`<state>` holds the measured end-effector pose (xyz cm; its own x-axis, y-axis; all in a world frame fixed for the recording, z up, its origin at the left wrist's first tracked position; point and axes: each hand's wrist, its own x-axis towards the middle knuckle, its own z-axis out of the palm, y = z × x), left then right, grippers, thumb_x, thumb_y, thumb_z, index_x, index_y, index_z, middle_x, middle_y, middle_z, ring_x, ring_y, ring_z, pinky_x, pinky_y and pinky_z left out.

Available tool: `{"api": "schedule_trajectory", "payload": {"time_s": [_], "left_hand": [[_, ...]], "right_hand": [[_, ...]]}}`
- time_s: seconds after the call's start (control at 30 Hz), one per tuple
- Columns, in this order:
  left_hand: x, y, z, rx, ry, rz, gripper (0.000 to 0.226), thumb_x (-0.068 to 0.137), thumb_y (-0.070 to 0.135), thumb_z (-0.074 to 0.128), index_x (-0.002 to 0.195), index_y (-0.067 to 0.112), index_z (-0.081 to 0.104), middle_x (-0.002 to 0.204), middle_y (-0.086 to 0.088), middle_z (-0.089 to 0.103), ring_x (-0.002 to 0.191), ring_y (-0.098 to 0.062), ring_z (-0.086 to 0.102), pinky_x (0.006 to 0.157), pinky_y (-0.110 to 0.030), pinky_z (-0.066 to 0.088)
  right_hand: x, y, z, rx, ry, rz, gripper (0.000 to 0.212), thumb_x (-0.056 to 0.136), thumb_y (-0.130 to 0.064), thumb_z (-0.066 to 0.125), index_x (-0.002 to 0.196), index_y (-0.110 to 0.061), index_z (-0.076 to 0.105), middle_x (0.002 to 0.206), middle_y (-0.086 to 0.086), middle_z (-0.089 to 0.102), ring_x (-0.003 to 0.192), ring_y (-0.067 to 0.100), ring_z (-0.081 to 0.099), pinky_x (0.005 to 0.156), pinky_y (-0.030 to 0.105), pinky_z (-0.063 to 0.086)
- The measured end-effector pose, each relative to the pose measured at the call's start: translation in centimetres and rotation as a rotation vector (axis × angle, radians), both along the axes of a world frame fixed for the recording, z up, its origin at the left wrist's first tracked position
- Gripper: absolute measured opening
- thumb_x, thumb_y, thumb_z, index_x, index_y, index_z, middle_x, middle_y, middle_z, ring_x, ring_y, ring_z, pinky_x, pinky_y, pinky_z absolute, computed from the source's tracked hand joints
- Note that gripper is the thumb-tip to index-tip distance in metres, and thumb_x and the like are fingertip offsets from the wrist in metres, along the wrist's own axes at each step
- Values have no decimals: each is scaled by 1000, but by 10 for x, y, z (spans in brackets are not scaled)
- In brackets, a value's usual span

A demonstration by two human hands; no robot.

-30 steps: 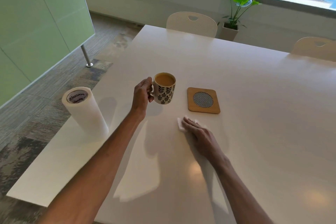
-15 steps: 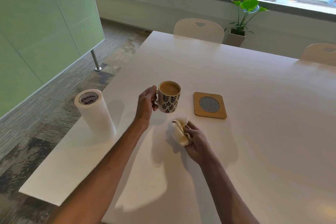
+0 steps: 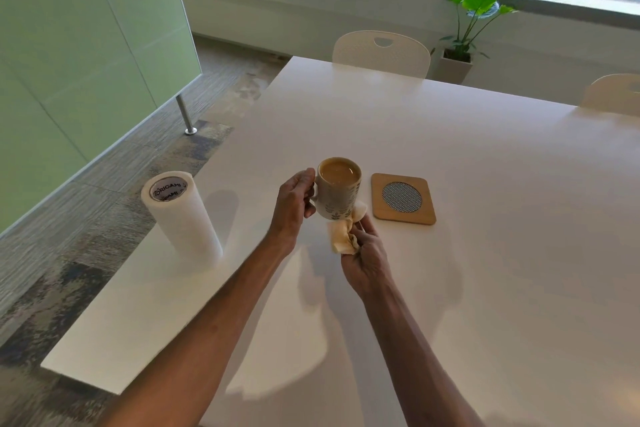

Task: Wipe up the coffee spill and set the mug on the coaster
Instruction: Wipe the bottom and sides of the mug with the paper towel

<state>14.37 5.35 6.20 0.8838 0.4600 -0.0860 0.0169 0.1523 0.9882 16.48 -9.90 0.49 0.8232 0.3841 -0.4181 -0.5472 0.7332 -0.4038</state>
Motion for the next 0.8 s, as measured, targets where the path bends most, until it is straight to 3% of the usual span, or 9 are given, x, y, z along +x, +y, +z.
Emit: {"api": "schedule_trajectory", "payload": {"time_s": [0.07, 0.2, 0.33, 0.43, 0.53, 0.73, 0.8], "left_hand": [[1, 0, 1, -5, -2, -1, 32, 116, 29, 48, 86, 19, 55, 61, 17, 43, 59, -4, 40, 55, -26, 31], [1, -1, 1, -12, -16, 0, 33, 116, 28, 49, 84, 20, 56, 60, 18, 43, 57, -3, 40, 54, -25, 32], [1, -4, 3, -11, -16, -14, 35, 116, 27, 50, 82, 20, 55, 59, 19, 42, 56, -3, 40, 54, -25, 33], [2, -5, 6, 15, -21, -6, 34, 116, 28, 48, 85, 18, 55, 63, 17, 45, 58, -2, 47, 53, -17, 41], [4, -7, 7, 49, -29, 13, 33, 117, 28, 46, 88, 16, 55, 75, 4, 45, 67, -7, 46, 54, -15, 42], [6, -10, 1, 70, -32, 16, 33, 117, 28, 46, 88, 17, 57, 79, 0, 46, 69, -9, 45, 54, -18, 39], [7, -10, -2, 58, -27, 25, 32, 117, 28, 47, 90, 15, 57, 78, 1, 45, 70, -9, 44, 54, -18, 39]], "right_hand": [[3, 5, 0, -25, 19, -35, 46, 109, 15, 35, 128, -7, 71, 117, 19, 80, 97, 29, 82, 79, 37, 70], [16, 10, -7, -139, 69, -118, 50, 109, 16, 36, 148, -4, 62, 141, 24, 69, 132, 39, 67, 108, 46, 59], [21, 11, 1, -7, 2, -16, 45, 109, 12, 38, 133, -8, 70, 135, 25, 71, 117, 37, 71, 95, 45, 64], [21, 12, 0, 85, -50, 28, 45, 102, 11, 46, 130, -10, 73, 137, 26, 70, 119, 38, 70, 94, 45, 65], [21, 11, -4, 105, -65, 30, 47, 106, 11, 41, 125, -9, 80, 140, 26, 69, 120, 39, 71, 93, 48, 67], [10, 11, -5, 81, -56, -4, 52, 95, 11, 49, 142, -8, 65, 148, 27, 63, 128, 39, 64, 105, 56, 55], [6, 10, -6, 90, -31, -4, 53, 102, 13, 43, 148, -5, 61, 148, 28, 63, 122, 37, 67, 100, 52, 62]]}}
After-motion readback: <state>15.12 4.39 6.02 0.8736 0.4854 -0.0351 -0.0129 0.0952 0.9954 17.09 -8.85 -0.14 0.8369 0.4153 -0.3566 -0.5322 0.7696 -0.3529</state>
